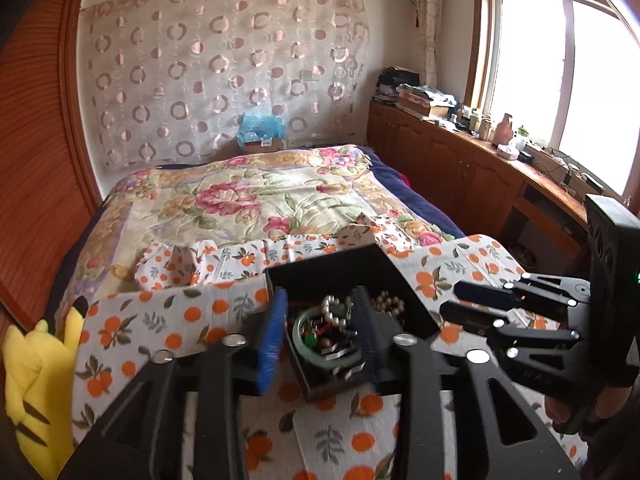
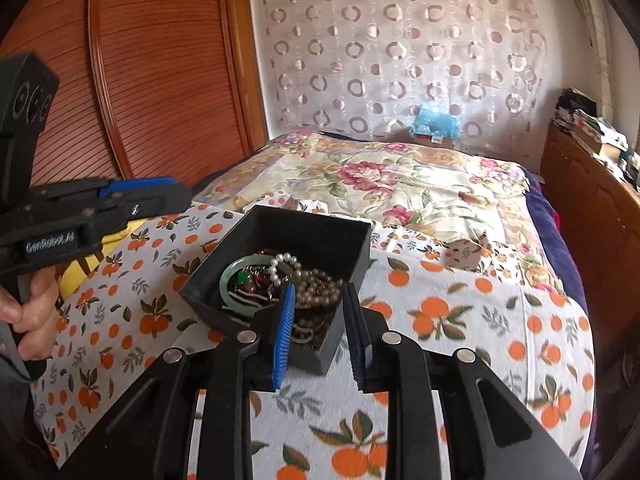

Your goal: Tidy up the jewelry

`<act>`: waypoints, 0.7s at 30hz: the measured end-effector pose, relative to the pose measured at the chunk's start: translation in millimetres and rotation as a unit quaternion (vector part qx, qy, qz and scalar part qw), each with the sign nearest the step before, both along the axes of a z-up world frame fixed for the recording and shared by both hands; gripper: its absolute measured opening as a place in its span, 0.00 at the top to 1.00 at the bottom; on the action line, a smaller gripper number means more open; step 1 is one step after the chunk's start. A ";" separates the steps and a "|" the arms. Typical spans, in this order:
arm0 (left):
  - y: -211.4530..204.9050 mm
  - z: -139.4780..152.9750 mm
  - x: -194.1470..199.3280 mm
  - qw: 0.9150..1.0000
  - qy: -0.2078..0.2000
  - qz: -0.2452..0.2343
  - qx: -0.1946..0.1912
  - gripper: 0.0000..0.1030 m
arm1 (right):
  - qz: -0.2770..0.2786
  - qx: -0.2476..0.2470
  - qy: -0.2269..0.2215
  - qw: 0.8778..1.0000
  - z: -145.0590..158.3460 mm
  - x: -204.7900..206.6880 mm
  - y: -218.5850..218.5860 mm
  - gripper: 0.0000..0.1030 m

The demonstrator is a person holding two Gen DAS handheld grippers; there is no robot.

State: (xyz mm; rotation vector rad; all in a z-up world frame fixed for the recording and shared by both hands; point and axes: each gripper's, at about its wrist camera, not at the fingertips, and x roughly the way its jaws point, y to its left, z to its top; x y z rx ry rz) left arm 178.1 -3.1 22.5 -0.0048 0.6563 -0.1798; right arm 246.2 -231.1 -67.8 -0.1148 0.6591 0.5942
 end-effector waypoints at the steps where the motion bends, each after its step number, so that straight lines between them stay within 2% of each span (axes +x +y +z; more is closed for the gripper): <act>1: 0.4 -1.1 -5.1 1.000 -0.002 0.003 0.001 0.49 | -0.005 0.002 -0.003 1.000 -0.3 -6.1 -2.2 0.67; 2: 0.9 -2.5 -11.4 1.000 -0.005 0.007 0.002 0.38 | -0.009 0.003 -0.005 1.000 -0.6 -9.8 -4.8 0.62; 5: 1.5 -4.3 -27.6 1.000 -0.013 0.017 0.005 0.19 | -0.024 0.009 -0.010 1.000 -0.6 -24.4 -10.8 0.49; 7: 1.3 -5.8 -39.4 1.000 -0.018 0.024 0.008 0.13 | -0.031 0.013 -0.014 0.999 0.8 -33.8 -13.1 0.43; 11: 1.7 -5.4 -57.8 0.999 -0.024 0.035 0.013 0.08 | -0.046 0.020 -0.027 0.998 6.7 -52.0 -18.4 0.32; 21: 2.3 2.8 -96.1 0.997 -0.037 0.060 0.023 0.08 | -0.066 0.034 -0.064 0.995 30.3 -89.4 -21.6 0.08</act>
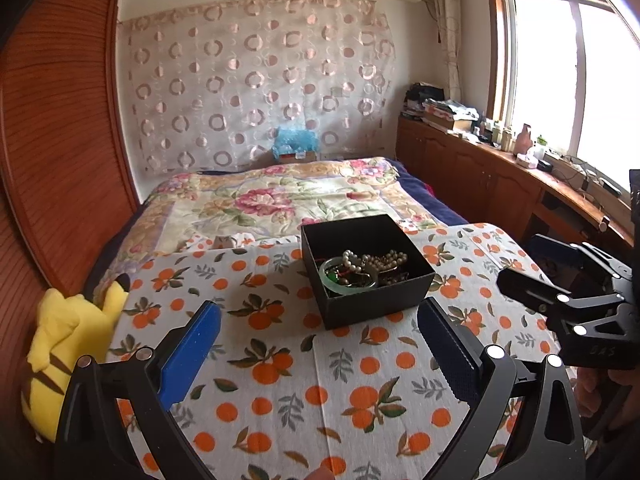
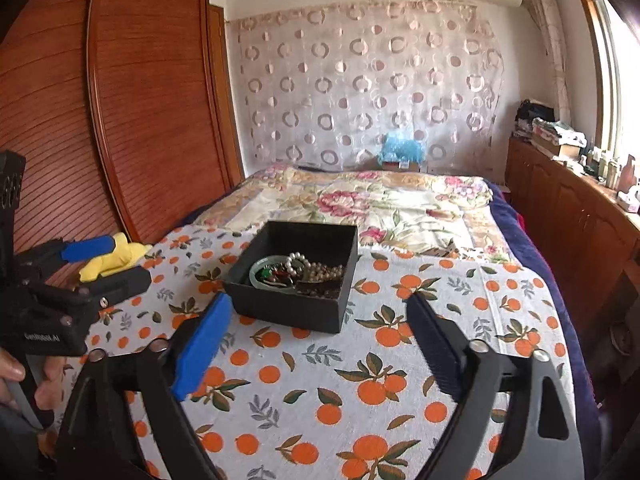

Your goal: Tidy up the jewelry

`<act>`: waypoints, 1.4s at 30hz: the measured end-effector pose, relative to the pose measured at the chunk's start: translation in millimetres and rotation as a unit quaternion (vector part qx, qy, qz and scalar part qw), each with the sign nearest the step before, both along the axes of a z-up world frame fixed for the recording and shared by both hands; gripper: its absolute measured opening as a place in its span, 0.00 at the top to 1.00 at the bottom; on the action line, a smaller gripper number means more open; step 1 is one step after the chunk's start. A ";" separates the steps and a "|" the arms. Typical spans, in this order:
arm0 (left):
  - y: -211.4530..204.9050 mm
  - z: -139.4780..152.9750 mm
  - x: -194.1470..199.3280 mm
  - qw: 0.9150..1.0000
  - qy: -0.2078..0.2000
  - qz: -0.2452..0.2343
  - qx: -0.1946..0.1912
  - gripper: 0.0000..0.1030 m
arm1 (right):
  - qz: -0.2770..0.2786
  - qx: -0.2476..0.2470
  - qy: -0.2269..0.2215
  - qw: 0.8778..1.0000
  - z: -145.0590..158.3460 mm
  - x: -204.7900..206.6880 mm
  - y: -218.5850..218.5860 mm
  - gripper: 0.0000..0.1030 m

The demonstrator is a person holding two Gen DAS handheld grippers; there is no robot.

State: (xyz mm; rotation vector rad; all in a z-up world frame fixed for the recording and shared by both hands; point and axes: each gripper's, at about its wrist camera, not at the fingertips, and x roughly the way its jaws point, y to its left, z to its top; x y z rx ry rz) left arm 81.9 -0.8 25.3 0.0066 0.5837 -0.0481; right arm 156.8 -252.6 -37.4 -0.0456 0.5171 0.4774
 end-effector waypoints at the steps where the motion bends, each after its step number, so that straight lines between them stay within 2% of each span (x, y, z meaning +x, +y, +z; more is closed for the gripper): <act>1: 0.1 2.1 -6.2 1.000 -0.005 0.001 -0.001 0.08 | -0.002 0.002 -0.008 1.000 3.5 -4.7 -1.3 0.05; 2: -0.1 4.0 -9.7 1.000 -0.008 0.001 -0.002 0.08 | -0.004 0.002 -0.013 1.000 5.5 -9.0 -2.2 0.03; 11: -4.3 21.5 -42.3 0.999 -0.037 0.005 -0.001 0.08 | -0.030 0.016 -0.042 0.999 24.8 -40.8 -18.9 0.03; 19: -0.2 21.3 -61.6 0.999 -0.039 0.018 0.006 0.08 | -0.047 0.024 -0.057 0.997 28.4 -61.1 -31.0 0.03; 42: 7.8 13.6 -71.5 0.999 -0.040 0.025 -0.002 0.08 | -0.051 0.023 -0.056 0.997 20.8 -73.8 -30.7 0.03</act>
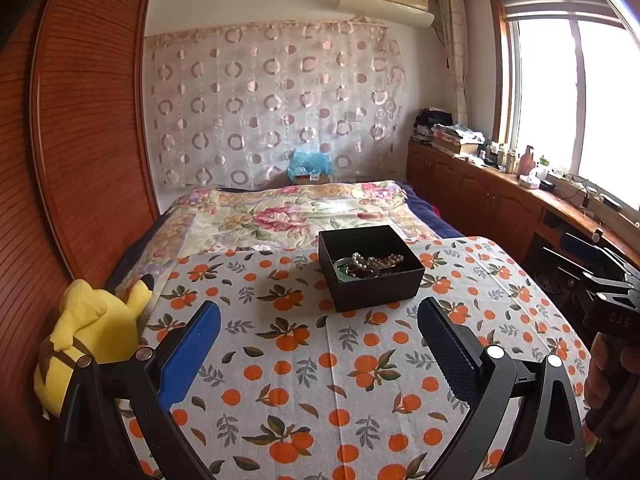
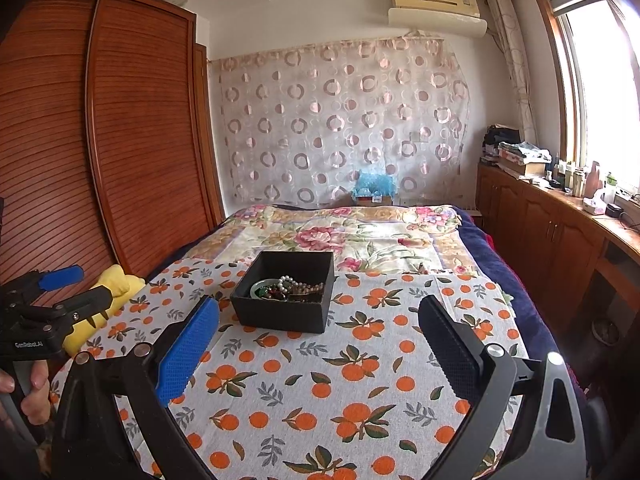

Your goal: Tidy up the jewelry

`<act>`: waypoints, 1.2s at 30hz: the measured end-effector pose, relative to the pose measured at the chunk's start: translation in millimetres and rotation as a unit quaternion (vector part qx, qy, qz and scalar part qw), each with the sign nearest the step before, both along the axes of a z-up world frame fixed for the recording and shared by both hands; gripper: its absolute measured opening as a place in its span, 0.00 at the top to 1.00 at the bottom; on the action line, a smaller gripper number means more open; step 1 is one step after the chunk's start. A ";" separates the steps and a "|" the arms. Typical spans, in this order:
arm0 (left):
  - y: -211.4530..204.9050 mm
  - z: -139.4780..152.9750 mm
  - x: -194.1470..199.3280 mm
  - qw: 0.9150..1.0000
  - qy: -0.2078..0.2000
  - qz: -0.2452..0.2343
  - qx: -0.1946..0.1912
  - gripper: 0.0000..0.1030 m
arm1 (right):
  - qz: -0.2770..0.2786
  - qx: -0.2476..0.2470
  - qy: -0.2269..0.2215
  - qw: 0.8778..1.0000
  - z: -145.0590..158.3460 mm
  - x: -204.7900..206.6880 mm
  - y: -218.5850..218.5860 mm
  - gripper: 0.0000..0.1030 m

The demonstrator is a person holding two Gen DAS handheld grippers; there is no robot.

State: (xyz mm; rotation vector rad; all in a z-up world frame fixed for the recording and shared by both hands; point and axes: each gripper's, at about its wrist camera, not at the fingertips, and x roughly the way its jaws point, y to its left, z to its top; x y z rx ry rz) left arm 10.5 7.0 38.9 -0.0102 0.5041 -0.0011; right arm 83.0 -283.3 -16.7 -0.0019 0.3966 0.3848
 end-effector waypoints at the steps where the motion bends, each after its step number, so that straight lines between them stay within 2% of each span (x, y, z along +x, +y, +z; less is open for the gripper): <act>1: -0.8 0.7 -0.8 1.000 -0.001 0.000 0.000 0.08 | 0.000 -0.001 0.000 1.000 -0.6 -0.5 0.2 0.03; 36: -7.6 10.2 -4.3 1.000 -0.012 -0.001 -0.001 0.08 | 0.000 0.000 0.001 1.000 -0.5 0.9 -0.3 0.03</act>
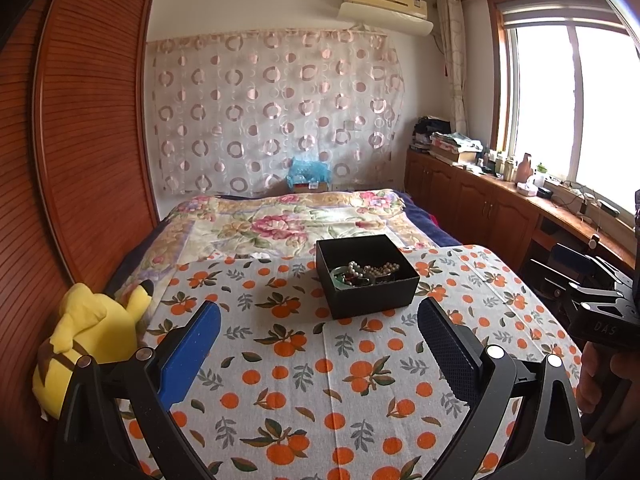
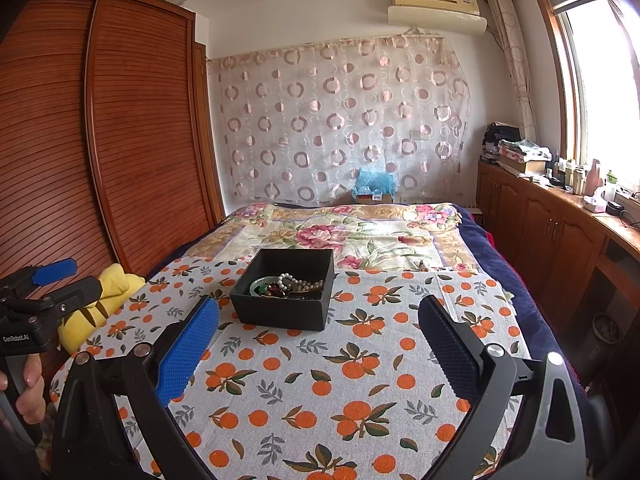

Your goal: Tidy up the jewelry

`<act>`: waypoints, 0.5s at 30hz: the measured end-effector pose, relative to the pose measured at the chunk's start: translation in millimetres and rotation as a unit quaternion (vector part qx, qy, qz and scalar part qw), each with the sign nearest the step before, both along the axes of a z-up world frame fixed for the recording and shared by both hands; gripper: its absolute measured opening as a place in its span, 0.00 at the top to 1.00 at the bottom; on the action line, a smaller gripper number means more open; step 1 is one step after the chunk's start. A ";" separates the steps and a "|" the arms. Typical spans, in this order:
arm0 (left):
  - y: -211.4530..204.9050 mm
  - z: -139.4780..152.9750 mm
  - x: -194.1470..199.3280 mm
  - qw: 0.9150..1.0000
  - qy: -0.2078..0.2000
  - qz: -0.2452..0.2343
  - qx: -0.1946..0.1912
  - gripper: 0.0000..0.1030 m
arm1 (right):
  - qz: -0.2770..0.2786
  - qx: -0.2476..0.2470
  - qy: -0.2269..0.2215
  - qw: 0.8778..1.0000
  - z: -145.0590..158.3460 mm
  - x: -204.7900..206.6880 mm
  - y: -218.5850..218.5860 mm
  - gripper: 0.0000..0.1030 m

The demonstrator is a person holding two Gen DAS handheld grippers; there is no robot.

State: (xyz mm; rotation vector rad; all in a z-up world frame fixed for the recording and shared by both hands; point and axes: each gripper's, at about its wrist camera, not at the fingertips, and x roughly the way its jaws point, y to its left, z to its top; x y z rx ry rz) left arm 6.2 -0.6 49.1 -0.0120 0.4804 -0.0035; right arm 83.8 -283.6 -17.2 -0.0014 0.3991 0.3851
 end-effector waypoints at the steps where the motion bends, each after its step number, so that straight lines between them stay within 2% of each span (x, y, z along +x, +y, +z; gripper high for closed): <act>1: 0.0 -0.1 0.1 1.000 0.000 0.000 0.000 0.08 | 0.000 0.000 0.000 1.000 -0.1 -0.3 -0.2 0.03; 15: 0.1 -0.7 -0.8 1.000 -0.001 0.000 -0.001 0.08 | 0.000 0.001 0.002 1.000 -2.9 0.1 0.5 0.03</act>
